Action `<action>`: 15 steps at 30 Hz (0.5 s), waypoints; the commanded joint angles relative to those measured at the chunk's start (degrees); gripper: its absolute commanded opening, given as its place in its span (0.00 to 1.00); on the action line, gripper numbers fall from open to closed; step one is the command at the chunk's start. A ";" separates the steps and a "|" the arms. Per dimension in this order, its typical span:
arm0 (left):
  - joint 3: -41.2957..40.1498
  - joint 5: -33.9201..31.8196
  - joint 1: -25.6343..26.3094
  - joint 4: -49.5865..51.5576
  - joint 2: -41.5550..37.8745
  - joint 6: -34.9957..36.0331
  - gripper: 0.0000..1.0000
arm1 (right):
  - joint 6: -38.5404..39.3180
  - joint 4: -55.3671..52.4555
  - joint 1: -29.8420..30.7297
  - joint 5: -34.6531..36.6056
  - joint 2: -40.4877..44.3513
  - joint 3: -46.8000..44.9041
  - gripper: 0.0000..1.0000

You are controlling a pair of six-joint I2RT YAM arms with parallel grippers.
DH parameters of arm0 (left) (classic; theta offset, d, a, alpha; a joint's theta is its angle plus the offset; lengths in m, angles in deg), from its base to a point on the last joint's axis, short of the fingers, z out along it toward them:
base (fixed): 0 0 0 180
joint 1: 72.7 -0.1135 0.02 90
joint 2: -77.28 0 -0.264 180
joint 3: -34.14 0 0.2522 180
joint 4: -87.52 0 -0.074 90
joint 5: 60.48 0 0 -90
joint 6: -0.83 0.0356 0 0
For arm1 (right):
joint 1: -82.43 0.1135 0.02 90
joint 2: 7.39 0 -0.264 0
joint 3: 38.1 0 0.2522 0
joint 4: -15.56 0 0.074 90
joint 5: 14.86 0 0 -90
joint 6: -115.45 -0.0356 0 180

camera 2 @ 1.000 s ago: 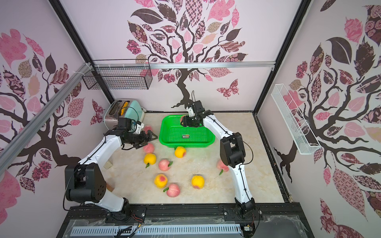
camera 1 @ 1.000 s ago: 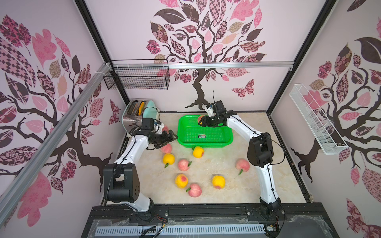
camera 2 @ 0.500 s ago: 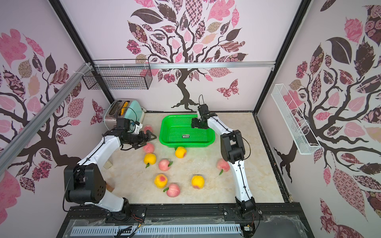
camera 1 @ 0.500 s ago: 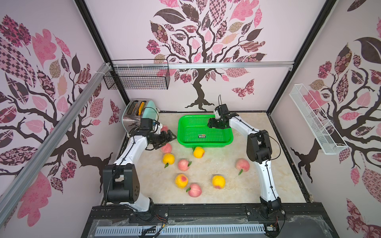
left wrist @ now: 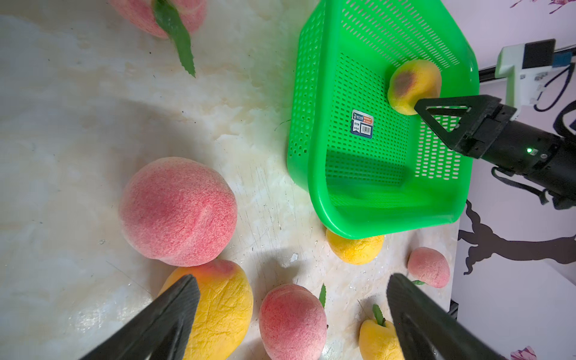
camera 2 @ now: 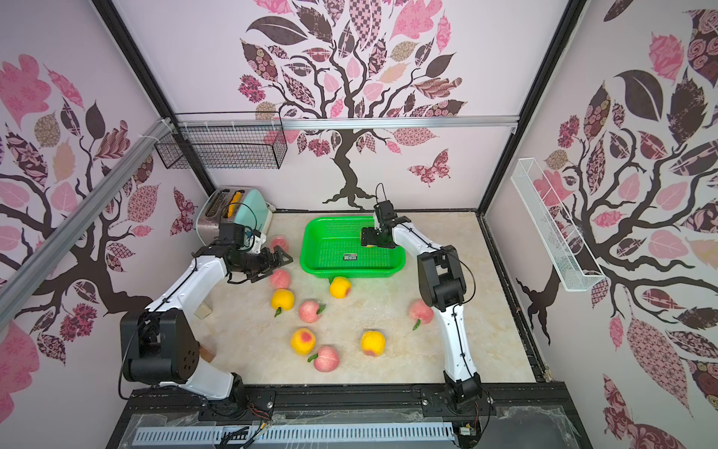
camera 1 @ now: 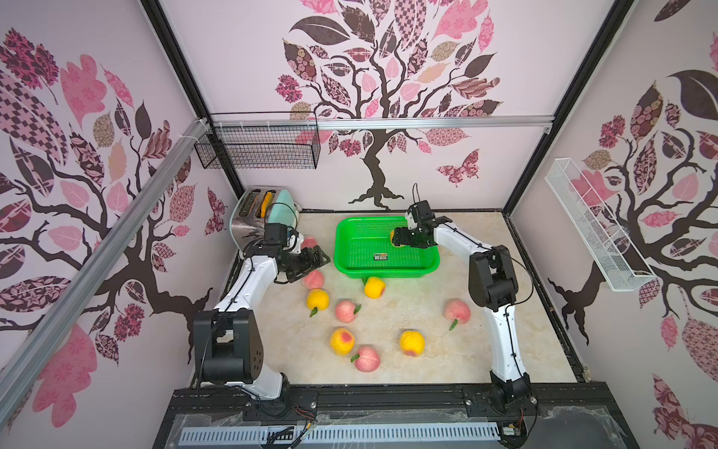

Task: Put the peaches into the basket
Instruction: Place the peach in the basket.

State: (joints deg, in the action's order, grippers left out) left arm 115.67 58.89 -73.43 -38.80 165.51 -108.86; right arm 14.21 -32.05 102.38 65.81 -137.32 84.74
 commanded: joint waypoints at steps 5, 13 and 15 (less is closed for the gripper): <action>0.03 -1.13 -0.23 0.24 -0.49 0.26 0.98 | 1.78 3.29 -0.30 -0.49 9.66 -5.29 0.89; -0.18 -1.42 -0.23 -0.35 -0.74 0.08 0.98 | 2.15 8.50 -0.30 -3.53 17.32 -16.11 0.89; -0.35 -2.22 -0.29 -0.47 -0.94 0.20 0.98 | 2.29 10.45 -0.29 -3.35 19.65 -19.61 0.89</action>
State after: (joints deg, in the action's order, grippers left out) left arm 115.67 57.68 -73.43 -38.84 165.51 -108.83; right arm 15.72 -24.68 102.38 63.19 -120.64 68.00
